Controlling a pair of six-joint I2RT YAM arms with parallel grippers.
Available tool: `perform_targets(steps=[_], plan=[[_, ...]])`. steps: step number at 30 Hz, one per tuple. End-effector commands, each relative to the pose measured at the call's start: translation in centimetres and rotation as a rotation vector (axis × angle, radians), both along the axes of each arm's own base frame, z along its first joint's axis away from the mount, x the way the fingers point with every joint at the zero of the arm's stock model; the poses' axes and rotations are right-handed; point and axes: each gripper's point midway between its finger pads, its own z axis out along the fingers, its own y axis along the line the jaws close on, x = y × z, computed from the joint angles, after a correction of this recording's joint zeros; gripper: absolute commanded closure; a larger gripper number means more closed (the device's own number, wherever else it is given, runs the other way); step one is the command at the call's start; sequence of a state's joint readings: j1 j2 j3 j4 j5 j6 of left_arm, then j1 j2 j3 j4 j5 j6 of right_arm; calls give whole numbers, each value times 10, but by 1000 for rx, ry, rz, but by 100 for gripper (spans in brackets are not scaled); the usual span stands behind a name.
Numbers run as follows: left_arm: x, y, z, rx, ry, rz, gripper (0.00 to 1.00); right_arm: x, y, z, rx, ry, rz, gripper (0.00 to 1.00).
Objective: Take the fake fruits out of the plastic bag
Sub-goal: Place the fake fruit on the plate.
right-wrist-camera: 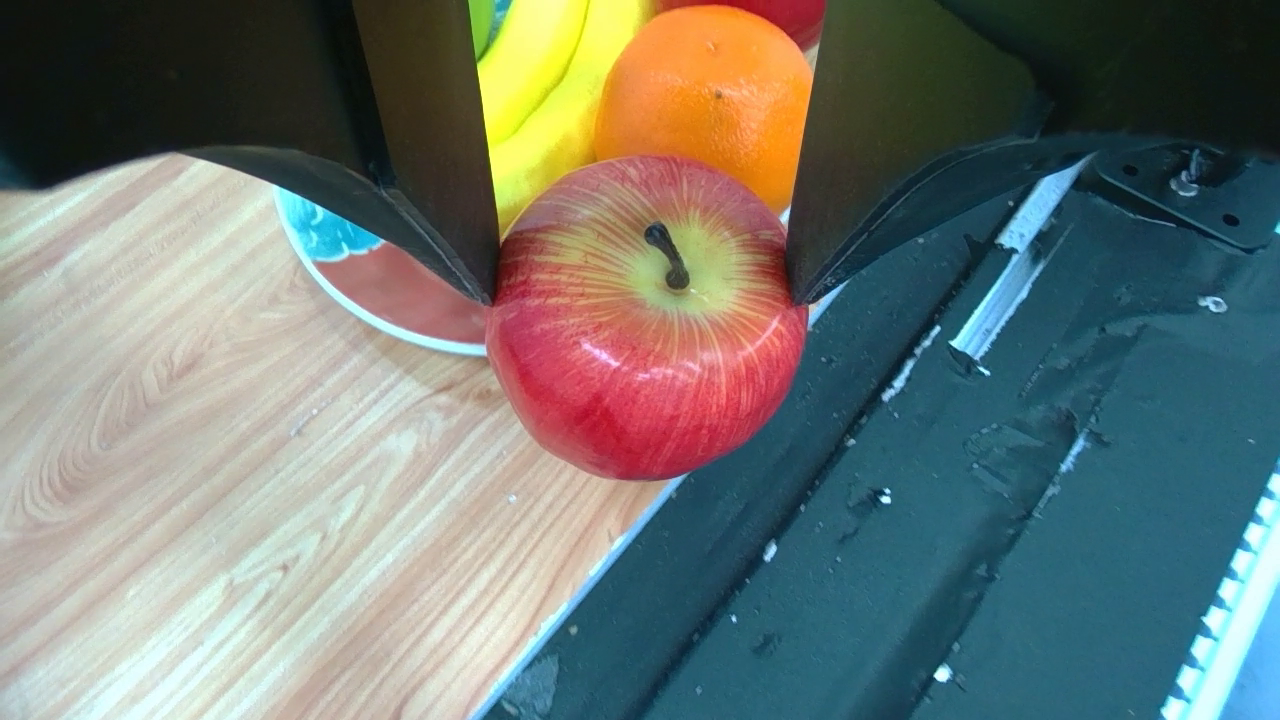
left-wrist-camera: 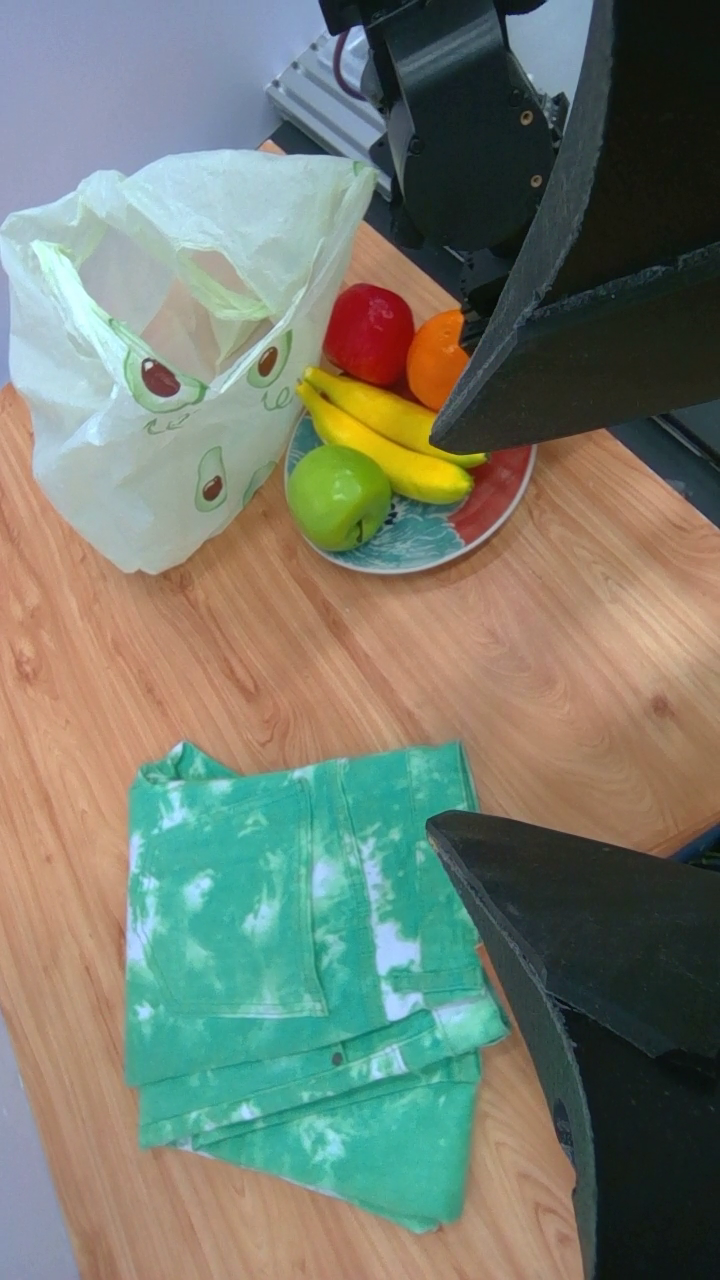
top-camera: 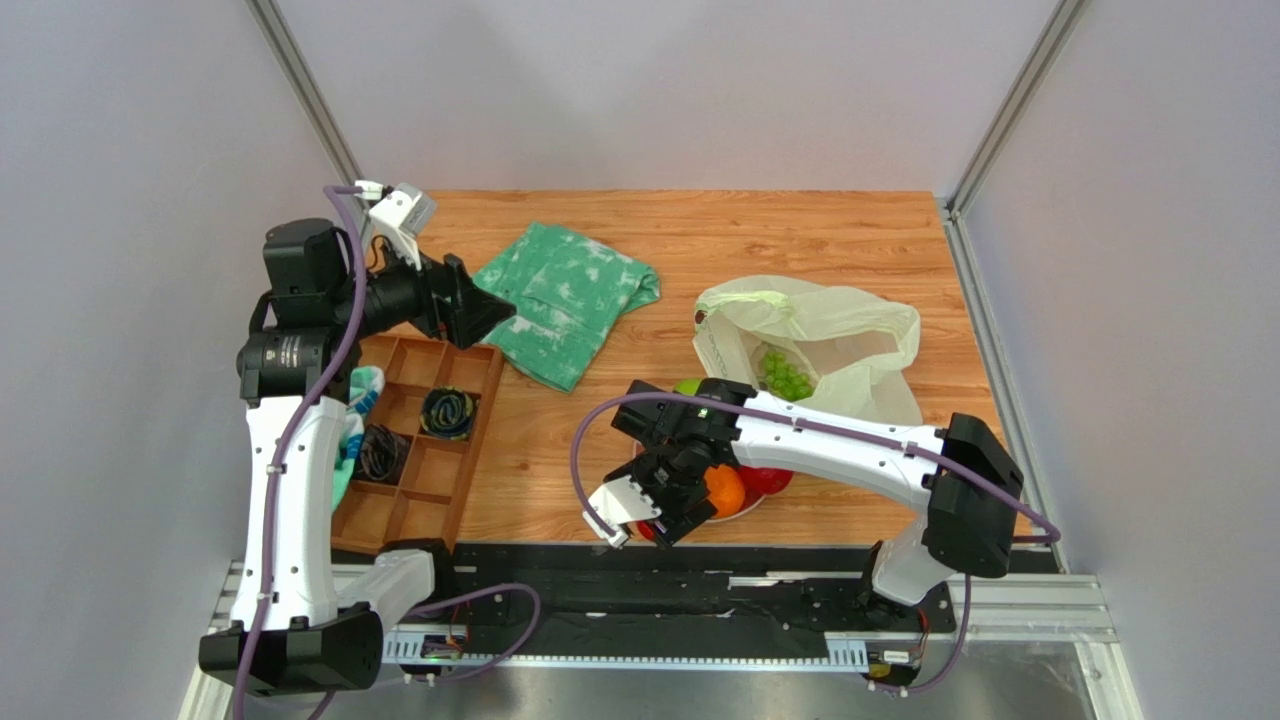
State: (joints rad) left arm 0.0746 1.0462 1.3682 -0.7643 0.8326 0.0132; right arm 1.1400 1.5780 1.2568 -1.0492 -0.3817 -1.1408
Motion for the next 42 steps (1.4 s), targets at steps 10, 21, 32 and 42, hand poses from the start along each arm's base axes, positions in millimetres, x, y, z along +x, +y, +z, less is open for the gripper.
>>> perform_targets(steps=[10, 21, 32, 42], plan=[[11, -1, 23, -14, -74, -21, 2, 36, -2, -1, -36, -124, -62, 50], [14, -2, 20, -34, -49, -23, 2, 46, -11, -18, -95, -139, -88, 48], [14, -4, 16, -45, -35, -30, 3, 59, -19, -26, -121, -140, -153, 35], [13, -5, 16, -49, -36, -37, 3, 57, -14, -13, -66, -135, -173, 0]])
